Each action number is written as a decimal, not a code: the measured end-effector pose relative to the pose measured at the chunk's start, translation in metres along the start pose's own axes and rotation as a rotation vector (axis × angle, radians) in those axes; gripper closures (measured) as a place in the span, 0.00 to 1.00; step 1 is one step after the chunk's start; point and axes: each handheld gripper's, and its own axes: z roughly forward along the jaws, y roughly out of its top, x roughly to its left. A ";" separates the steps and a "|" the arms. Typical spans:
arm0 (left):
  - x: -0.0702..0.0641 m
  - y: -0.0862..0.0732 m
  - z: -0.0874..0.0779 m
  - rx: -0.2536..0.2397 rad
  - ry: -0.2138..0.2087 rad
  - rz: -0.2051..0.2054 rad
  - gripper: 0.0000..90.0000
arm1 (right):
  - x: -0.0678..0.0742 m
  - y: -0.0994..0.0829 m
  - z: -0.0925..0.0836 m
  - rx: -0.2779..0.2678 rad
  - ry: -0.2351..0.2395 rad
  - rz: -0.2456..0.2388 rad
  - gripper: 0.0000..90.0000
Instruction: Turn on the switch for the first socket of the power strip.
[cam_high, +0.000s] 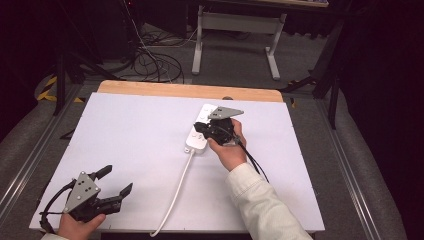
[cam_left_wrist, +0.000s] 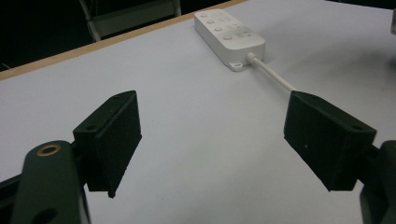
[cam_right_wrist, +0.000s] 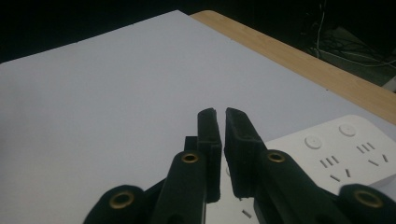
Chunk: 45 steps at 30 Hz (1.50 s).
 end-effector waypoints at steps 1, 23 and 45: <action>0.000 0.000 0.000 -0.002 -0.001 -0.001 0.22 | 0.001 0.000 -0.001 0.001 0.002 -0.003 0.89; 0.002 0.001 -0.002 -0.001 0.001 -0.011 0.21 | 0.019 0.005 -0.077 -0.070 0.038 0.001 0.32; -0.003 0.001 -0.010 -0.010 -0.002 -0.015 0.20 | 0.033 -0.056 -0.142 -0.035 0.066 0.010 0.16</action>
